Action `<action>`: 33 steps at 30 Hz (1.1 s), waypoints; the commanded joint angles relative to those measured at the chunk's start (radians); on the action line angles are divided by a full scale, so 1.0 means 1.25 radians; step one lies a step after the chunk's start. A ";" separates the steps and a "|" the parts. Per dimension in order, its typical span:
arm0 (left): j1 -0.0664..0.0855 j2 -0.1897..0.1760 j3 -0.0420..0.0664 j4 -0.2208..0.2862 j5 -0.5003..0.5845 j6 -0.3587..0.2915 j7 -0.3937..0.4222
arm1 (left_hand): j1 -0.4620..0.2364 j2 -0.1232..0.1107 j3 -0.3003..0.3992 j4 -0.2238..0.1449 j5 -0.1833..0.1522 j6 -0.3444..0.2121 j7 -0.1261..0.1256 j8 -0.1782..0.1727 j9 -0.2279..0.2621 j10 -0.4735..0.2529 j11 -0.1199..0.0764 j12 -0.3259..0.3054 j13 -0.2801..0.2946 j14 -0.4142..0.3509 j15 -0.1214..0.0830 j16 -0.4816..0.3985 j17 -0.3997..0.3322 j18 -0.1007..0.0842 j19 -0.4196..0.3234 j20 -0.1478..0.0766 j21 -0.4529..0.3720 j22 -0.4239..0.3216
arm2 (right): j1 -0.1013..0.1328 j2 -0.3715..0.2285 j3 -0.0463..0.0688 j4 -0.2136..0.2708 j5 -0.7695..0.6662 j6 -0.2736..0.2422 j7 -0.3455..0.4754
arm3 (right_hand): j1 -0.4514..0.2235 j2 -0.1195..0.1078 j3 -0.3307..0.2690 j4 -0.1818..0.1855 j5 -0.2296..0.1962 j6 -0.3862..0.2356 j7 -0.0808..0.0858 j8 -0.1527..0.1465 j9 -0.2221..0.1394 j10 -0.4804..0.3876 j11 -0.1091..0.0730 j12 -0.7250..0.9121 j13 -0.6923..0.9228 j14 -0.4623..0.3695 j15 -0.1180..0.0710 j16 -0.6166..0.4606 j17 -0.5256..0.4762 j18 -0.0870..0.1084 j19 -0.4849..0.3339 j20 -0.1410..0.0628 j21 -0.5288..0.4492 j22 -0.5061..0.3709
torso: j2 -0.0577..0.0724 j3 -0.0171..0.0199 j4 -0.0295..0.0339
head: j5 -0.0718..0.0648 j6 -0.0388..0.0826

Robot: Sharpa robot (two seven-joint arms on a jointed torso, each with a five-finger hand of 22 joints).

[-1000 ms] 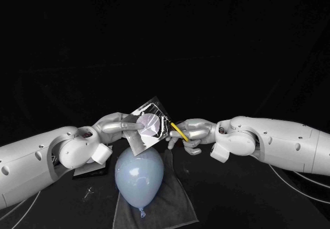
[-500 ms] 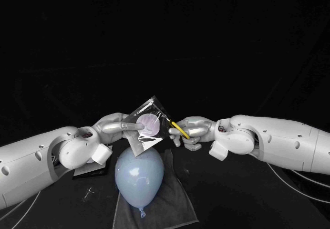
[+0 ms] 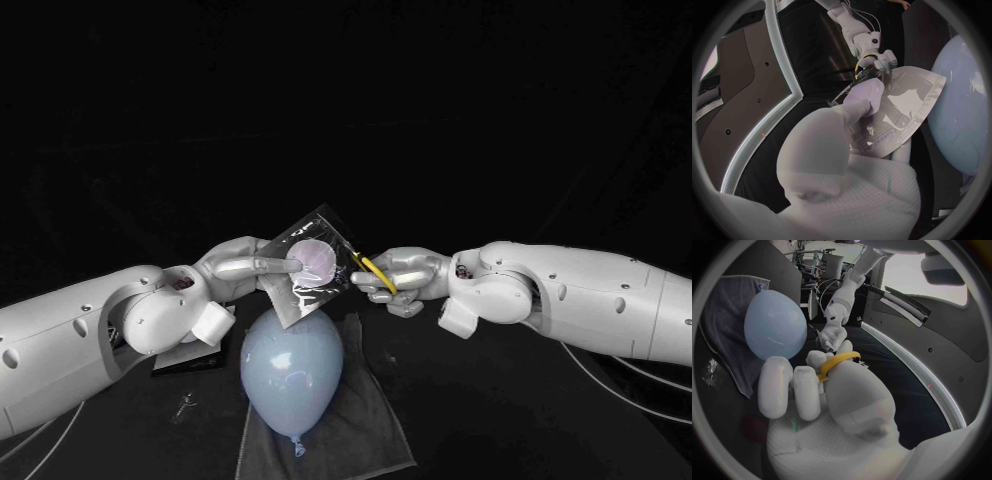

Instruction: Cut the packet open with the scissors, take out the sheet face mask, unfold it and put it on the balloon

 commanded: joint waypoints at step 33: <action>-0.001 0.002 -0.002 -0.004 -0.011 0.019 -0.006 | -0.001 0.008 -0.001 -0.003 0.004 -0.001 0.006 0.003 0.166 0.004 0.001 0.003 0.001 0.003 -0.004 -0.005 0.000 0.012 0.006 0.001 0.003 0.000 | 0.024 -0.003 0.004 0.015 0.034 -0.051 0.043 | -0.042 -0.104 -0.028 0.000 -0.001 -0.172 0.087 -0.519 -0.300 -0.172 0.033 -0.501 -0.540 0.012 0.096 -0.049 -0.001 0.027 -0.075 0.117 -0.147 -0.078 | 0.000 0.0004 -0.0003 | 0.003 0.007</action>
